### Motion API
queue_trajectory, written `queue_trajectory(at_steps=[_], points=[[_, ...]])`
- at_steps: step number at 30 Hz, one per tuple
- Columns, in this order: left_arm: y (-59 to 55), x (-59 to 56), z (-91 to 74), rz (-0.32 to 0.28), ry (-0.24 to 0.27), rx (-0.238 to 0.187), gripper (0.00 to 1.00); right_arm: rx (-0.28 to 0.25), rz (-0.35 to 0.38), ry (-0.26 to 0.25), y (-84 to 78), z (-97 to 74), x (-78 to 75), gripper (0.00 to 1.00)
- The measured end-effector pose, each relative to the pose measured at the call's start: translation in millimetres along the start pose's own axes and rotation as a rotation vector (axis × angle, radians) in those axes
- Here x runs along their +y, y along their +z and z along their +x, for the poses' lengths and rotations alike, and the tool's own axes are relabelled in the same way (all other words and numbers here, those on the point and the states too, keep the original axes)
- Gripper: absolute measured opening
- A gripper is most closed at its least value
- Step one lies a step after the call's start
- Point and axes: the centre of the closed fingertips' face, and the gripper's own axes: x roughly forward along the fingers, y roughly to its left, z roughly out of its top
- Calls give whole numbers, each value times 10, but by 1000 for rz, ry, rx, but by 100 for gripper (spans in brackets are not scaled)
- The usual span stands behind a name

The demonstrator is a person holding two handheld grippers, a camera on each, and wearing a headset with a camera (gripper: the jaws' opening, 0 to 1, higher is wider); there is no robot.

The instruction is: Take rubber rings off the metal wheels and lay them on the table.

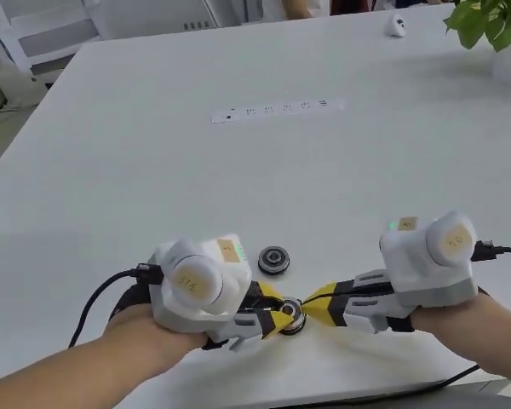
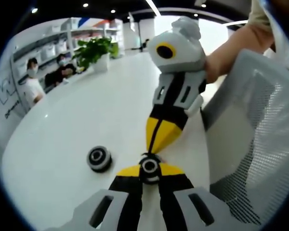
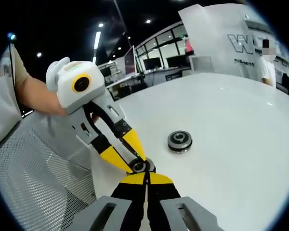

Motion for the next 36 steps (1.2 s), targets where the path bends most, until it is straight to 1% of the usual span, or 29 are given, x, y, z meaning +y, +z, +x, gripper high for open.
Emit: queue_trajectory(at_steps=[10,19,31,35,36], points=[[-1,-3,-1,2,3,6,11,4,2,6,10,6,26,0],[-1,-4,-3,0,3,9,11,3,-10,18,20,27,64,0],[-6,-1,2,6,2,10,11,7,-31,21,20,34,107,0],[-1,-9,4,8,3,10,11,3,-33,39,32,42,149,0],[0,-11,5,9,4,10,11,6,-46,42,35,51,163,0]])
